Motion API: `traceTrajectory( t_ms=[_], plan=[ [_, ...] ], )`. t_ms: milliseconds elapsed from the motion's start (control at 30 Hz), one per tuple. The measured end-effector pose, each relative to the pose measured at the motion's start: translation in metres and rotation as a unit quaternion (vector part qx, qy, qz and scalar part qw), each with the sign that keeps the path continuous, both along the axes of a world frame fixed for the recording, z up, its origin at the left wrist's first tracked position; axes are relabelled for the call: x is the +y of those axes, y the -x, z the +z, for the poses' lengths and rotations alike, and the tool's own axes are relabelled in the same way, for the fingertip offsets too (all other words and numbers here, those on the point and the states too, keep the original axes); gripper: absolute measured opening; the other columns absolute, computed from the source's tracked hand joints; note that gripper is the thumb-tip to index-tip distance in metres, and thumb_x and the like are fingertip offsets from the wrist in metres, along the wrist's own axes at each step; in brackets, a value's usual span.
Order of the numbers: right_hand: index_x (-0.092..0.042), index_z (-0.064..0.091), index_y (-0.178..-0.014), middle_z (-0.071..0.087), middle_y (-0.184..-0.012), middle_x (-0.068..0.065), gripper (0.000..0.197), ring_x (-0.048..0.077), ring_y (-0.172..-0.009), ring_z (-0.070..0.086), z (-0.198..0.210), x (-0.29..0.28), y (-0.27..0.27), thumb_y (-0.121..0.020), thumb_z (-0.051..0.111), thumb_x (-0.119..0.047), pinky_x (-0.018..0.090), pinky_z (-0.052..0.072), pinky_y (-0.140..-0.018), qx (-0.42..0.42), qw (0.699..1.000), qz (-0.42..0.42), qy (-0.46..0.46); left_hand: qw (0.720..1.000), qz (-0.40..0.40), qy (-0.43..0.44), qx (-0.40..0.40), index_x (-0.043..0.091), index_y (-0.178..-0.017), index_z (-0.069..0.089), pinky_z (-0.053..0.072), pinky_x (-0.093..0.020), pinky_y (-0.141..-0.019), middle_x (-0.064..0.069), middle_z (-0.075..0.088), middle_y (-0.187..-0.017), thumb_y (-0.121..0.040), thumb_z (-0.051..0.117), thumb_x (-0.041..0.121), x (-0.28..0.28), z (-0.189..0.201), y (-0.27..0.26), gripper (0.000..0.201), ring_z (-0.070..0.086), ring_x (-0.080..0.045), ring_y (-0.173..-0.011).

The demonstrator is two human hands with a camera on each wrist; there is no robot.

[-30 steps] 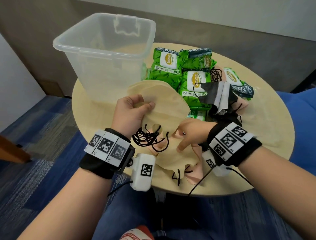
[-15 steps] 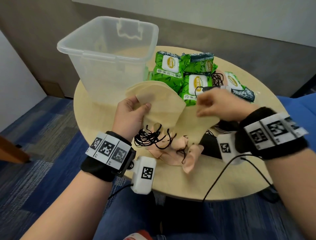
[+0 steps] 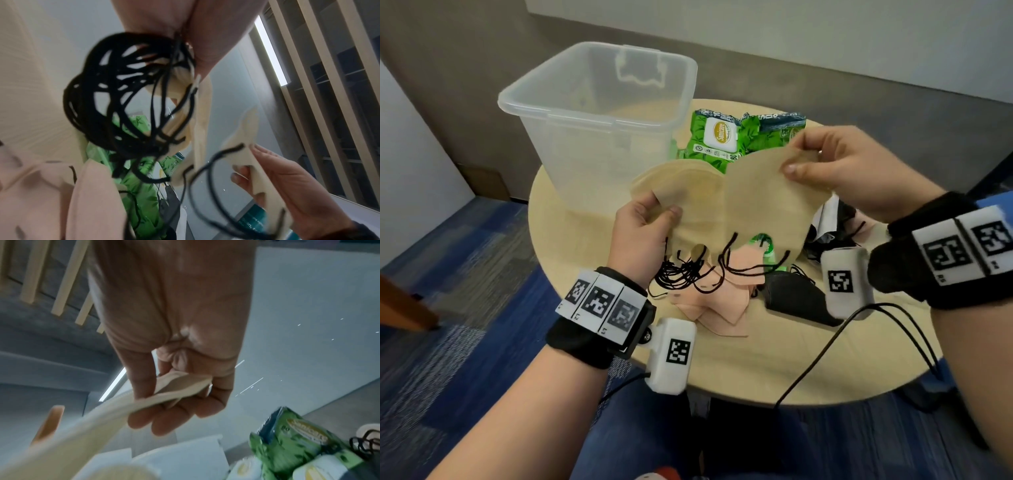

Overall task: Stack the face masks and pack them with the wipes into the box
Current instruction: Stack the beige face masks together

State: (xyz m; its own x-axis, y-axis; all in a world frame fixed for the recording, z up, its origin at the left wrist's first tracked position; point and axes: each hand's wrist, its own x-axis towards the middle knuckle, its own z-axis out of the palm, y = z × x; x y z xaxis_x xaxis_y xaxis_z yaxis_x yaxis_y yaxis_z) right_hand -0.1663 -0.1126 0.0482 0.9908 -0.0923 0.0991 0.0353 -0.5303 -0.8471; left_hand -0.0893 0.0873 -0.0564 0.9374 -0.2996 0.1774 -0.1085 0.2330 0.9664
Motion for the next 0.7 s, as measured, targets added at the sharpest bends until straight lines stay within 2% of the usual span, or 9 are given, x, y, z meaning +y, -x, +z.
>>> traceTrajectory(
  t_ms=[67,167,233,300,367,433,500,567,700],
  plan=[
    [-0.019,0.056,-0.076,0.059,-0.073,-0.001,0.020,0.014,-0.067,0.054,-0.012,0.007,-0.008,-0.089,0.057,-0.004,0.028,0.043,-0.061,0.026,0.999,-0.007,0.038,1.000,-0.013,0.007,-0.003,0.004,-0.108,0.063,0.053,-0.017,-0.071,0.002,0.069,-0.090,-0.089,0.052,-0.006,-0.002,0.003,0.004,0.024,0.066,-0.003,-0.076],
    [-0.024,0.053,-0.073,0.054,-0.074,-0.003,0.021,0.015,-0.072,0.049,-0.025,0.014,-0.017,-0.089,0.060,-0.012,0.026,0.038,-0.063,0.050,0.990,-0.023,0.127,1.000,-0.015,0.026,-0.001,0.005,-0.101,0.065,0.050,-0.014,-0.063,0.010,0.070,-0.075,-0.091,0.052,-0.001,-0.003,0.006,0.006,0.017,0.064,0.000,-0.069],
    [-0.024,0.053,-0.074,0.054,-0.074,-0.002,0.019,0.013,-0.071,0.048,-0.028,0.017,-0.017,-0.088,0.060,-0.013,0.025,0.038,-0.065,0.073,0.987,-0.013,0.145,1.000,-0.004,0.014,-0.002,0.008,-0.094,0.065,0.046,-0.012,-0.051,0.012,0.067,-0.061,-0.092,0.052,0.003,-0.003,0.008,0.005,0.014,0.058,0.001,-0.054],
    [-0.022,0.055,-0.075,0.054,-0.071,0.000,0.018,0.012,-0.065,0.048,-0.028,0.020,-0.015,-0.088,0.060,-0.011,0.022,0.039,-0.061,0.085,0.987,0.003,0.138,1.000,0.006,-0.001,-0.003,0.010,-0.090,0.064,0.040,-0.012,-0.043,0.012,0.063,-0.054,-0.092,0.052,0.005,-0.002,0.008,0.005,0.013,0.053,-0.001,-0.047],
    [-0.022,0.056,-0.074,0.055,-0.073,0.002,0.018,0.013,-0.065,0.049,-0.027,0.021,-0.013,-0.088,0.061,-0.011,0.025,0.039,-0.061,0.086,0.987,0.012,0.138,1.000,0.008,-0.003,0.000,0.013,-0.086,0.065,0.039,-0.016,-0.044,0.004,0.062,-0.063,-0.092,0.053,0.007,-0.003,0.005,0.004,0.015,0.052,-0.016,-0.058],
    [-0.023,0.057,-0.075,0.057,-0.075,0.000,0.017,0.013,-0.071,0.050,-0.027,0.022,-0.012,-0.087,0.062,-0.012,0.028,0.042,-0.068,0.084,0.985,0.022,0.152,1.000,0.005,-0.003,0.002,0.015,-0.085,0.065,0.043,-0.020,-0.050,-0.001,0.063,-0.069,-0.092,0.054,0.008,-0.003,0.004,0.003,0.015,0.053,-0.019,-0.064],
    [-0.022,0.059,-0.077,0.060,-0.080,-0.001,0.014,0.014,-0.077,0.053,-0.027,0.022,-0.013,-0.086,0.063,-0.012,0.032,0.044,-0.076,0.089,0.981,0.034,0.169,1.000,-0.001,0.011,0.006,0.011,-0.089,0.066,0.050,-0.017,-0.059,0.009,0.068,-0.070,-0.092,0.054,0.005,-0.003,0.003,0.002,0.014,0.062,-0.007,-0.066],
    [-0.020,0.061,-0.079,0.063,-0.082,0.000,0.012,0.014,-0.079,0.055,-0.027,0.022,-0.013,-0.085,0.064,-0.011,0.032,0.046,-0.079,0.098,0.979,0.045,0.170,1.000,-0.007,0.019,0.005,0.007,-0.093,0.065,0.050,-0.014,-0.062,0.012,0.070,-0.069,-0.092,0.053,0.004,-0.003,0.003,0.002,0.013,0.064,0.000,-0.067],
    [-0.021,0.061,-0.074,0.064,-0.077,-0.001,0.018,0.012,-0.075,0.056,-0.026,0.019,-0.014,-0.084,0.065,-0.008,0.031,0.046,-0.078,0.082,0.985,0.021,0.150,0.999,0.029,-0.022,-0.023,0.006,-0.102,0.064,0.050,-0.012,-0.069,0.003,0.068,-0.085,-0.092,0.055,0.006,-0.002,0.001,-0.003,0.014,0.062,0.003,-0.071]
  ],
)
